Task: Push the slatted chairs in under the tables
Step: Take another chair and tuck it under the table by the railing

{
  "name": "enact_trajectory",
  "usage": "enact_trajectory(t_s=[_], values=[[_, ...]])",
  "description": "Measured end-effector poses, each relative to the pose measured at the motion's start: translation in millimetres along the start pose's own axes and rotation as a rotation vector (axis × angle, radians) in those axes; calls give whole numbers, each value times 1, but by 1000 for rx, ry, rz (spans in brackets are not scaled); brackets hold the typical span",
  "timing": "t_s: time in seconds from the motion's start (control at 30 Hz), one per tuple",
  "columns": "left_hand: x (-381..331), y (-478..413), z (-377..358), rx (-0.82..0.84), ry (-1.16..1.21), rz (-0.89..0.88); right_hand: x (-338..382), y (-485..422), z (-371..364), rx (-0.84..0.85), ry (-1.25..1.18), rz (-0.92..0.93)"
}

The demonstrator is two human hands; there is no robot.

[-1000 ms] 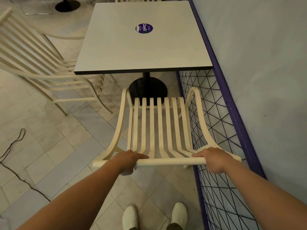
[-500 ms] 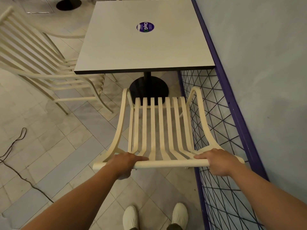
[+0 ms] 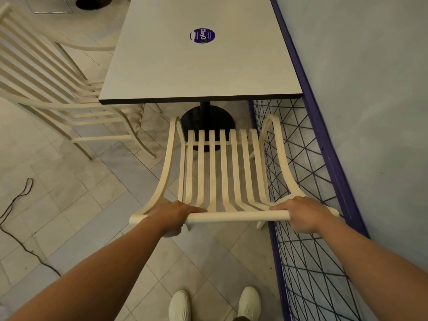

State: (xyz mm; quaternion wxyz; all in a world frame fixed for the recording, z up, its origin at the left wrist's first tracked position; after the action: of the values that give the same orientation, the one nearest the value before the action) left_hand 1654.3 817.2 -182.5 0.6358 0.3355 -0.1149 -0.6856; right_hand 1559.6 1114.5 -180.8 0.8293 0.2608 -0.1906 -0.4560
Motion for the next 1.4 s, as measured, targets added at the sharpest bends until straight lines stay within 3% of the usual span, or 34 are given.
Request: enact_trajectory(t_s=[1.4], values=[[-1,-12,3,-21,8,-5,-3,-6,4,24,15,50]])
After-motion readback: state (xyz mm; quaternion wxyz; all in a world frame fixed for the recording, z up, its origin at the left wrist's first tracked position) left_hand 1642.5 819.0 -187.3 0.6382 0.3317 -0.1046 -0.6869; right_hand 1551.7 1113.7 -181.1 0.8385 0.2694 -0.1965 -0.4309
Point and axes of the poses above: each hand's wrist, its own y-axis away from the middle knuckle, its own z-axis out of the back of the hand, x = y × z, the point moved 10 cm from there along -y, towards the middle knuckle, and after that the axes turned 5 degrees about y, right-handed, at the moved point
